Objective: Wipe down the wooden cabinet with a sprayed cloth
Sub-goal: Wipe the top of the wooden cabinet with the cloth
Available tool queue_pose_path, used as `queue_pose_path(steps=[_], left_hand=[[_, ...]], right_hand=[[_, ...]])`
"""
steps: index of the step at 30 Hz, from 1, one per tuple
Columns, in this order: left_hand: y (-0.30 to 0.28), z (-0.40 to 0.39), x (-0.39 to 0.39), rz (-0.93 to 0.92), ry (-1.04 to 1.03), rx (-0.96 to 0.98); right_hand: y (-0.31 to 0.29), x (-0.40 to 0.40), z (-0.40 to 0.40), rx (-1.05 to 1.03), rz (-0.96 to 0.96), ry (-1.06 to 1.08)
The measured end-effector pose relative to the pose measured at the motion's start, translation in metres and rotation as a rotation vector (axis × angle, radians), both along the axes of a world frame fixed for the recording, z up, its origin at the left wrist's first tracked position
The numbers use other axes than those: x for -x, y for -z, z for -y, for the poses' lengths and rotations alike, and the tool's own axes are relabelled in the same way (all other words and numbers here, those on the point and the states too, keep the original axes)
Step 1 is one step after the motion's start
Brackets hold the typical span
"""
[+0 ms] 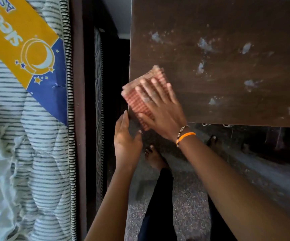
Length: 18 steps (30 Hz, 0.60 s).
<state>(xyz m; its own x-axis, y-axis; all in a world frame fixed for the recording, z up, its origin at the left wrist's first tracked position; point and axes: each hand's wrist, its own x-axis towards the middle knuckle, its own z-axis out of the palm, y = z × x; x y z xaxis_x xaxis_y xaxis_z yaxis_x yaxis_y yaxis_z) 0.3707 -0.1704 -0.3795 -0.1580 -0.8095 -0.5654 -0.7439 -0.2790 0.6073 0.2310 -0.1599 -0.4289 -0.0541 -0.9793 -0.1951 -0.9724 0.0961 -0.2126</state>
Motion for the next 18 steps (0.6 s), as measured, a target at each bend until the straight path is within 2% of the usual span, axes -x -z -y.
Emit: queue_pose_path(steps=[2, 7, 10, 12, 14, 18], left_hand=[[0.002, 0.006, 0.008, 0.024, 0.009, 0.052], [0.002, 0.017, 0.018, 0.051, -0.129, 0.054], [0.002, 0.016, 0.018, 0.052, -0.109, 0.062], [0.001, 0.017, 0.019, 0.069, -0.082, 0.069], [0.001, 0.015, 0.020, 0.095, -0.051, 0.074], [0.006, 0.006, 0.020, 0.137, 0.017, 0.119]], right_hand=[[0.000, 0.027, -0.017, -0.030, -0.023, 0.087], [-0.003, 0.081, -0.070, -0.117, -0.081, 0.396], [-0.003, 0.060, -0.074, -0.112, -0.101, 0.600], [-0.002, 0.035, -0.060, -0.098, -0.078, 0.661], [-0.002, 0.011, -0.042, -0.083, -0.033, 0.568], [0.000, -0.022, 0.003, 0.019, 0.045, 0.173]])
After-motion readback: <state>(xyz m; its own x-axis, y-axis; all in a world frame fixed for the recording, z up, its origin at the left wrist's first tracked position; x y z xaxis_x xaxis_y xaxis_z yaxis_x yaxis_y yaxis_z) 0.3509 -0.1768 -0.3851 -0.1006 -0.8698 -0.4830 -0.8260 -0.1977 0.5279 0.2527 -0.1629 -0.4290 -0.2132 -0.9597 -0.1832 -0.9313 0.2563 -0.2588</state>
